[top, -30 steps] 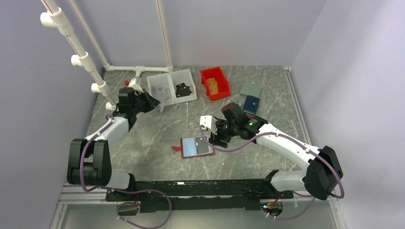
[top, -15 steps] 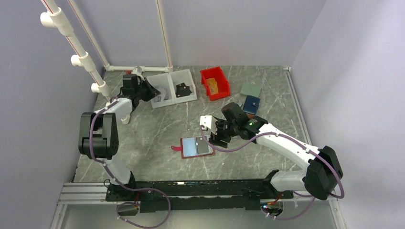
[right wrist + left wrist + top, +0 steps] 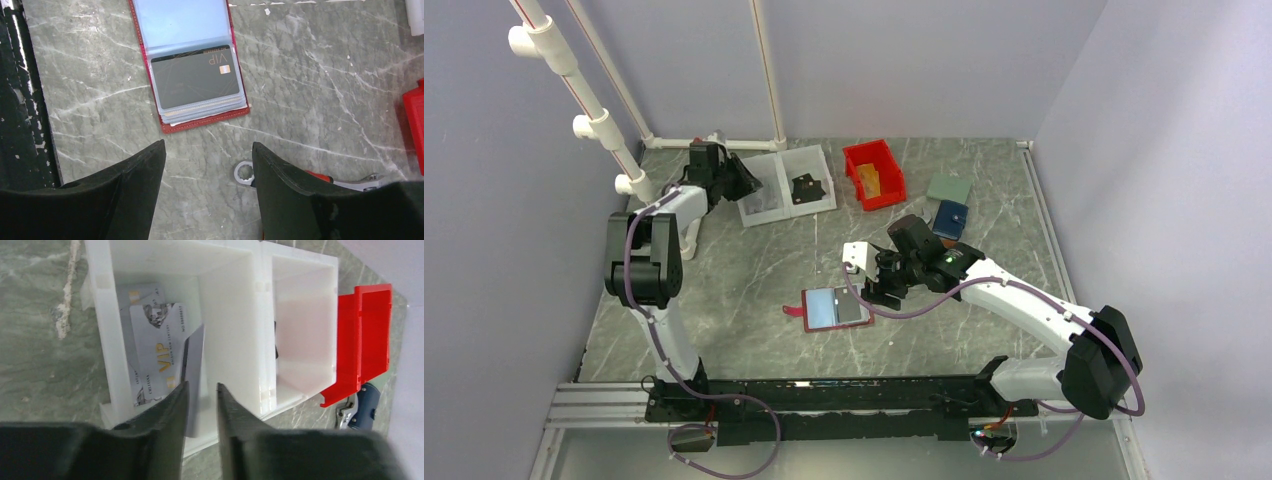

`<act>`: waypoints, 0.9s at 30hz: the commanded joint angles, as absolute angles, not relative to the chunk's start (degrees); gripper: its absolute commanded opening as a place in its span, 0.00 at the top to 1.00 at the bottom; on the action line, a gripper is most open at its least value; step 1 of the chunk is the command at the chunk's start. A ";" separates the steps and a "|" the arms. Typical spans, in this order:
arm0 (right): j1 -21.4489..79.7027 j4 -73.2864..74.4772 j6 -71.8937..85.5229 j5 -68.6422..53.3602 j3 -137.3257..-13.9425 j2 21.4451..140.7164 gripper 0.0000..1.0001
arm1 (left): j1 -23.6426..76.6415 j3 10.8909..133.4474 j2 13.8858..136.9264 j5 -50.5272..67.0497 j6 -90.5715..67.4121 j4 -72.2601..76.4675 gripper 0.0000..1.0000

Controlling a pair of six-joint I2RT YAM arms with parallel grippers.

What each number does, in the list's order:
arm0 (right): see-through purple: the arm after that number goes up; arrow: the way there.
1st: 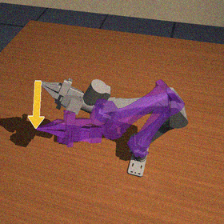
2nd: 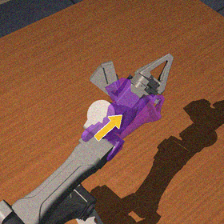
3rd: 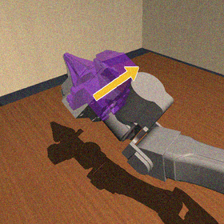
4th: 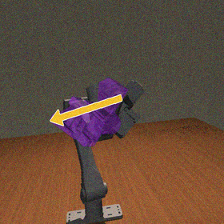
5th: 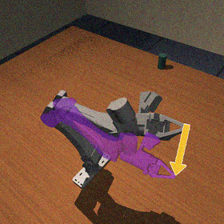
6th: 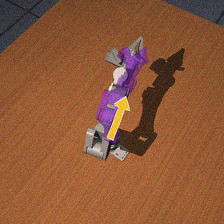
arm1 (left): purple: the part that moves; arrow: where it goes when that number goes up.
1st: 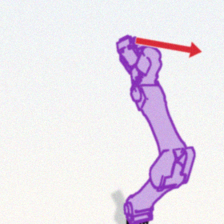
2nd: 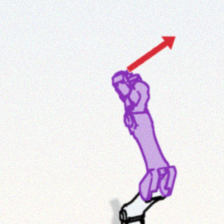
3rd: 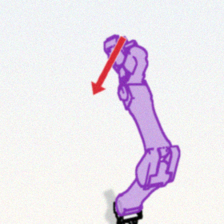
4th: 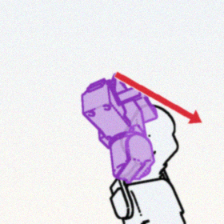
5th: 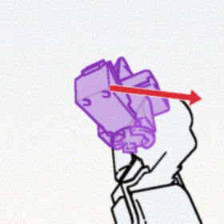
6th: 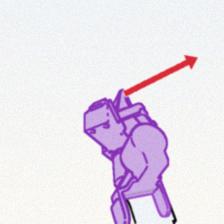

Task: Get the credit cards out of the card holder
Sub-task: Place the credit card in the storage box.

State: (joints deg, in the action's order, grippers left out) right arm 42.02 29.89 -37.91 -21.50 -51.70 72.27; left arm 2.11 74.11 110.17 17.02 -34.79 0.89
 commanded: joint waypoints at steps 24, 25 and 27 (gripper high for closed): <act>40.21 29.45 -36.32 -25.13 -53.78 71.12 0.34 | 4.36 56.65 85.29 36.50 -41.89 9.11 0.52; 40.10 29.44 -36.29 -25.25 -53.78 71.23 0.34 | 5.15 55.43 84.19 37.04 -41.70 8.95 0.52; 39.89 29.61 -36.37 -25.27 -53.79 71.38 0.35 | 7.02 54.22 82.20 38.04 -41.13 8.18 0.52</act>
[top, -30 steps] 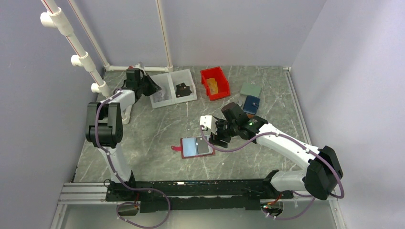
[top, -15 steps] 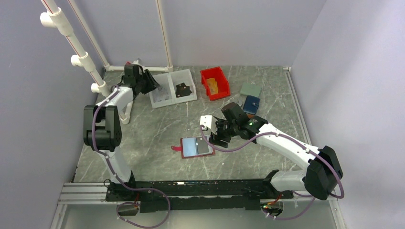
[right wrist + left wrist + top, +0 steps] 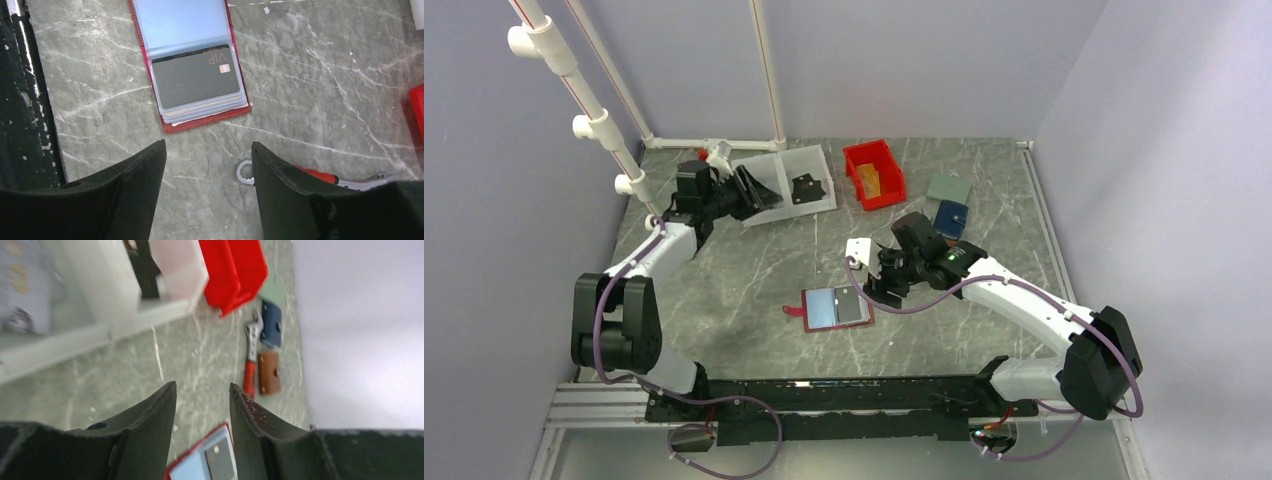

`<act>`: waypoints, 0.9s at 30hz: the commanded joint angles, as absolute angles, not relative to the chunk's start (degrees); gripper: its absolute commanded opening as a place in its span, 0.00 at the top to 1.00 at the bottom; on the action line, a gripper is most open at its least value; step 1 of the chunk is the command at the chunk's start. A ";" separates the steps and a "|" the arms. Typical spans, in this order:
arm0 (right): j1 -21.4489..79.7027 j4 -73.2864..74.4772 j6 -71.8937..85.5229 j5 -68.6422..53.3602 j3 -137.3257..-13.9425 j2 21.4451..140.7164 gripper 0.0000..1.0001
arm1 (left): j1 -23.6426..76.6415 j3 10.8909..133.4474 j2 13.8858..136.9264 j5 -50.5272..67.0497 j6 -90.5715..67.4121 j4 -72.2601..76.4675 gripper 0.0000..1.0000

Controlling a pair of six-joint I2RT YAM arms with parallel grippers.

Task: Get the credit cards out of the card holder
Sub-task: Place the credit card in the storage box, then remove the credit card from the card holder.

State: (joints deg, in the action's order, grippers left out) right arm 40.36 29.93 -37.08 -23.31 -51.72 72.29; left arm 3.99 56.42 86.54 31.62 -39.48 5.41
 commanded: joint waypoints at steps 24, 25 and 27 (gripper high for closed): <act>34.23 31.46 -37.16 -29.31 -53.96 71.55 0.35 | 29.20 37.13 61.47 24.20 -44.82 1.86 0.51; 34.03 31.46 -37.18 -29.53 -53.96 71.54 0.35 | 30.40 36.63 60.84 22.67 -44.78 1.52 0.51; 33.68 31.60 -37.18 -29.82 -53.96 71.61 0.35 | 32.61 35.97 59.68 19.44 -44.65 0.88 0.51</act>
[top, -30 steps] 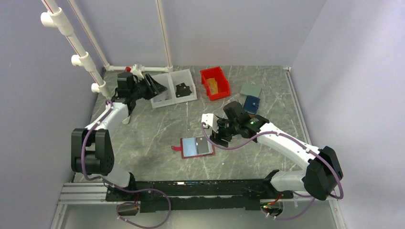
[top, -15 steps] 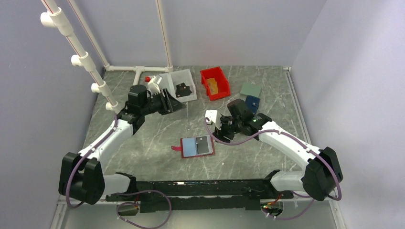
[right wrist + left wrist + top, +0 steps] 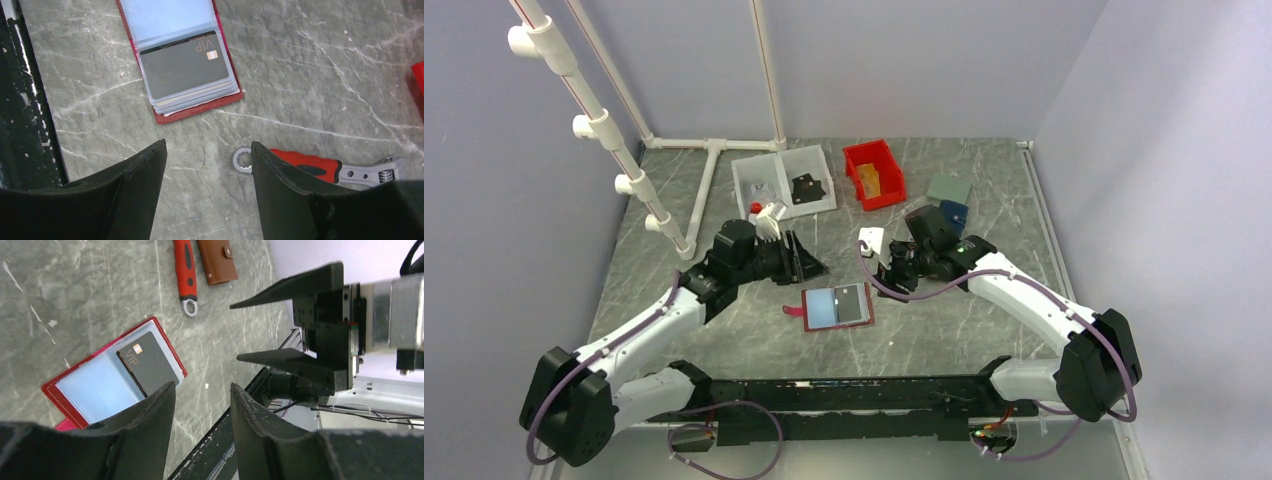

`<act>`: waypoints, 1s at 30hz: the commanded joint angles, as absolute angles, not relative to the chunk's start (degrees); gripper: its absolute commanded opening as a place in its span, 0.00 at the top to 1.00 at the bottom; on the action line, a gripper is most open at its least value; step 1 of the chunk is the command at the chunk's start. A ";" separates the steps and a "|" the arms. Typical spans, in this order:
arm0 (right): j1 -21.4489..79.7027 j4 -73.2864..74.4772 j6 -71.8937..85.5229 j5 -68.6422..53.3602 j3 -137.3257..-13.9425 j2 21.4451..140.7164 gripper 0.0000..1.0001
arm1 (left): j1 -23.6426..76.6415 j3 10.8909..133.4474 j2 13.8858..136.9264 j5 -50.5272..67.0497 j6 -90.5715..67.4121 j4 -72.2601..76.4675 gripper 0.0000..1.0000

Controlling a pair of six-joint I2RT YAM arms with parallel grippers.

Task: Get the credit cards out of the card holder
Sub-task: Remove the credit card from the card holder.

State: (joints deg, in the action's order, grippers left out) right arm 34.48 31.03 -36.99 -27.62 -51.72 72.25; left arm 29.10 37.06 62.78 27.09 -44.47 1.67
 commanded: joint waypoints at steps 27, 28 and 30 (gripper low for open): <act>33.18 32.51 -35.24 -34.79 -55.29 76.91 0.36 | 41.46 21.96 49.77 0.18 -52.85 5.49 0.07; 33.19 32.64 -35.12 -35.15 -55.55 77.55 0.36 | 41.44 21.40 49.49 0.10 -52.44 7.27 0.05; 33.38 33.01 -35.00 -35.41 -55.99 78.74 0.37 | 41.33 20.37 49.40 0.16 -51.45 10.75 0.02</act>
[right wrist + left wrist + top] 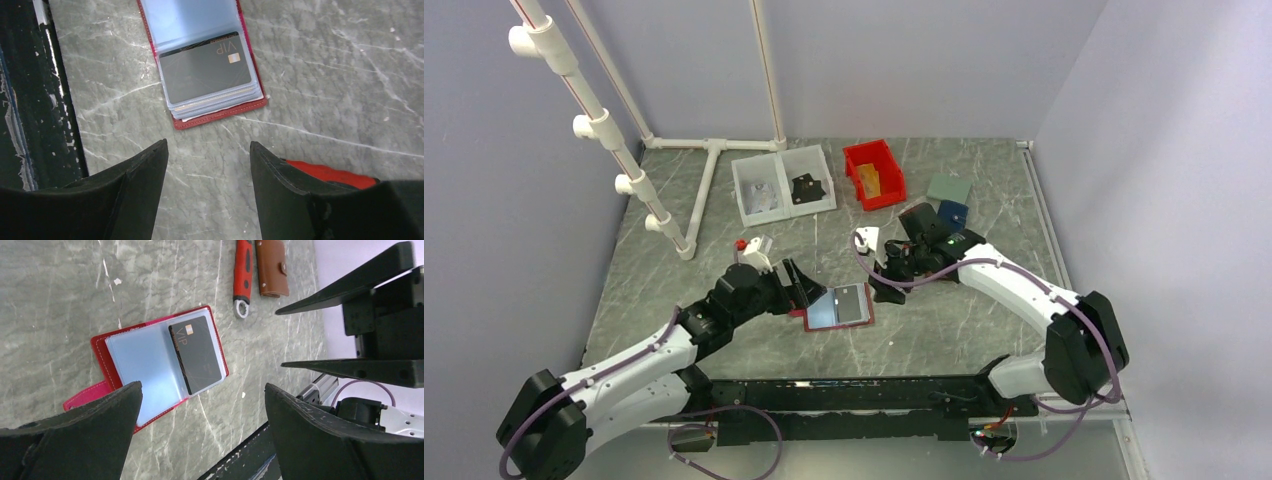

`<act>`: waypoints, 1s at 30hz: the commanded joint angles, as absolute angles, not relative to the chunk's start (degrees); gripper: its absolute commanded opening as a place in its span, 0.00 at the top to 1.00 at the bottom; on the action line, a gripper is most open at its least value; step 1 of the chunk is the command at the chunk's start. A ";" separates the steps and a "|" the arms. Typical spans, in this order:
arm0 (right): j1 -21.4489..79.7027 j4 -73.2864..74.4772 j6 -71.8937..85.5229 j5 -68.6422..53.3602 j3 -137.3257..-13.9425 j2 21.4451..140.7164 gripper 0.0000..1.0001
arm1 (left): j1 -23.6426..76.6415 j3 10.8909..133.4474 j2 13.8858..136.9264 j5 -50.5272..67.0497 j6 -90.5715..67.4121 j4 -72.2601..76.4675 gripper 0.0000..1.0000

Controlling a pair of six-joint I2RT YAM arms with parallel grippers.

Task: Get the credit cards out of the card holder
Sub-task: Remove the credit card from the card holder.

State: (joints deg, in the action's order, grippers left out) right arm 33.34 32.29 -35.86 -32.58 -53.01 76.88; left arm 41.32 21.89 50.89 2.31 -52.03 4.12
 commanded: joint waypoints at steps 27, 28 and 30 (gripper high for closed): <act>33.47 32.29 -31.86 -34.54 -58.25 85.87 0.41 | 33.90 21.05 73.96 20.60 -53.91 34.94 0.25; 33.43 31.90 -31.22 -34.54 -58.34 86.39 0.42 | 33.85 20.86 74.91 21.39 -54.33 36.17 0.28; 33.43 31.33 -29.92 -34.82 -58.78 87.46 0.45 | 33.75 19.78 76.71 22.46 -55.88 39.43 0.33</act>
